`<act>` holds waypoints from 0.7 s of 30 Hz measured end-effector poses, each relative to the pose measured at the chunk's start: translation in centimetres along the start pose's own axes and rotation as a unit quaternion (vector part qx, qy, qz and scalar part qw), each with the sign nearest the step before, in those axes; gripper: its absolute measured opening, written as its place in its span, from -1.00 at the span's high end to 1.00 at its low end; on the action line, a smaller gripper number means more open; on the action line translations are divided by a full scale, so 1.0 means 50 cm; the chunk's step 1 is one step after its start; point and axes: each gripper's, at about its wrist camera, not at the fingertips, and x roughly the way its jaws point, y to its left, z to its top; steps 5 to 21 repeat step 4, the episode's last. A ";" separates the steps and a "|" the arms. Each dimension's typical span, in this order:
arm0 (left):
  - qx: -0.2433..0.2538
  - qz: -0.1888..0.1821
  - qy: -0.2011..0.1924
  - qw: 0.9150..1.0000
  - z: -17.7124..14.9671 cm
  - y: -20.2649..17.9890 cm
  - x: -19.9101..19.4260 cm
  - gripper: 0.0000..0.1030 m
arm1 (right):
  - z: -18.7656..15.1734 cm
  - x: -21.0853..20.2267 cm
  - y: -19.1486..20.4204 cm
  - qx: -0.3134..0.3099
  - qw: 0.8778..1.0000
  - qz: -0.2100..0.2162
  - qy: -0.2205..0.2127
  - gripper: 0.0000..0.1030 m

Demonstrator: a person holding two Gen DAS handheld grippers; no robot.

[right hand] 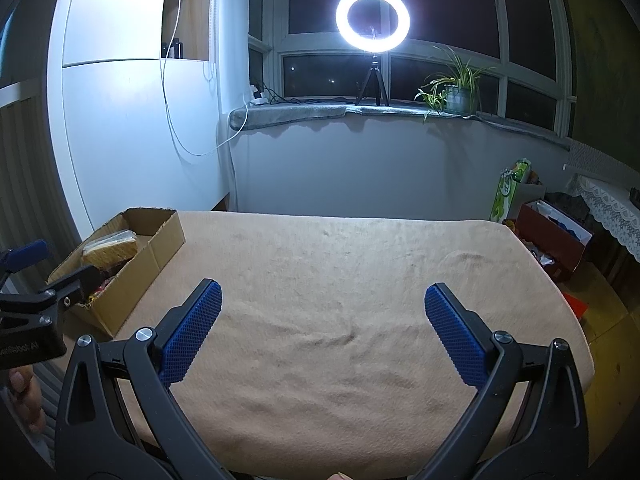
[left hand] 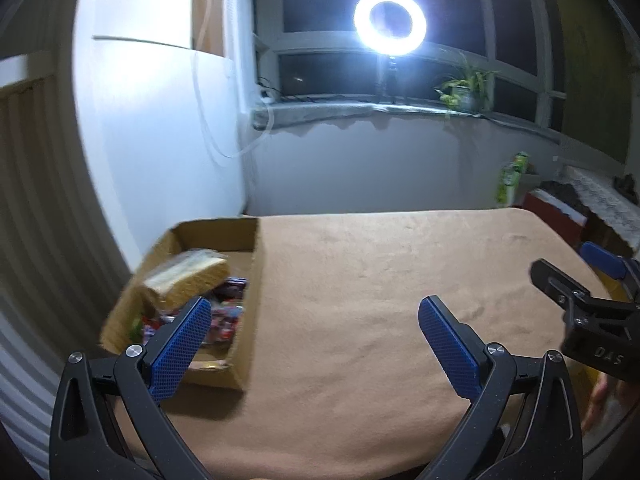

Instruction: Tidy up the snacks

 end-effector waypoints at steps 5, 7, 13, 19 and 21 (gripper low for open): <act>0.002 0.002 -0.010 1.000 0.001 0.003 -0.003 -1.00 | 0.000 0.003 -0.002 -0.001 1.000 0.001 0.000 -1.00; 0.002 0.002 -0.010 1.000 0.001 0.003 -0.003 -1.00 | 0.000 0.003 -0.002 -0.001 1.000 0.001 0.000 -1.00; 0.002 0.002 -0.010 1.000 0.001 0.003 -0.003 -1.00 | 0.000 0.003 -0.002 -0.001 1.000 0.001 0.000 -1.00; 0.002 0.002 -0.010 1.000 0.001 0.003 -0.003 -1.00 | 0.000 0.003 -0.002 -0.001 1.000 0.001 0.000 -1.00; 0.002 0.002 -0.010 1.000 0.001 0.003 -0.003 -1.00 | 0.000 0.003 -0.002 -0.001 1.000 0.001 0.000 -1.00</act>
